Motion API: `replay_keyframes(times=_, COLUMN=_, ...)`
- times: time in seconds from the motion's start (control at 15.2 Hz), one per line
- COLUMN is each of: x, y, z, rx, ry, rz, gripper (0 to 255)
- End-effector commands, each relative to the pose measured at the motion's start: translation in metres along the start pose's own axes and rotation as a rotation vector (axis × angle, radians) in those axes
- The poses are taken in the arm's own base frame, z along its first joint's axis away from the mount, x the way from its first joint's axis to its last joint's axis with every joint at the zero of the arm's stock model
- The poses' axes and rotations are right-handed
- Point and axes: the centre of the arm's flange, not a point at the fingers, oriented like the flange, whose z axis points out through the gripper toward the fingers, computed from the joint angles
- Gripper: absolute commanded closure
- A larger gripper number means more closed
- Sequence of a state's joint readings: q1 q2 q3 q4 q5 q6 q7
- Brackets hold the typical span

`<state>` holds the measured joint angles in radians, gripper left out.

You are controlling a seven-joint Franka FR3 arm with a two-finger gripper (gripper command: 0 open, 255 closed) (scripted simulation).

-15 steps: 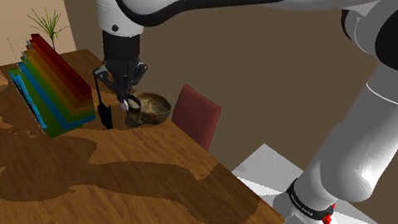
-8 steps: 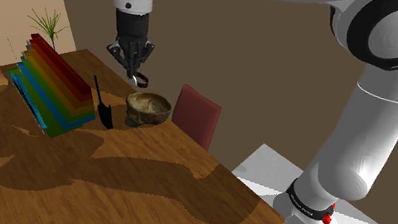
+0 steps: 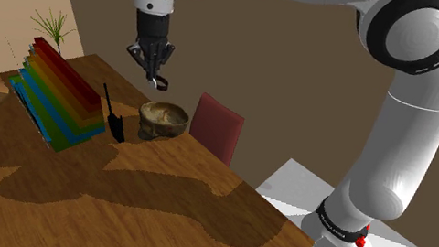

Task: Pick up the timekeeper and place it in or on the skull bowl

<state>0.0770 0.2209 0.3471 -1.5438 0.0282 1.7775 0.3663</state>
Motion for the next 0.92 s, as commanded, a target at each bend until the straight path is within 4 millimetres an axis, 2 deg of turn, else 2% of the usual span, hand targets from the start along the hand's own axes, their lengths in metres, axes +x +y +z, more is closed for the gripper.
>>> replay_keyframes(times=0.0, x=0.000, y=0.001, z=0.012, rx=0.000, ry=0.000, rz=0.000, gripper=255)
replay_keyframes(times=0.79, x=0.001, y=0.008, z=0.077, rx=0.000, ry=0.000, rz=0.000, gripper=255)
replay_keyframes(times=0.86, x=0.001, y=0.008, z=0.077, rx=0.000, ry=0.000, rz=0.000, gripper=255)
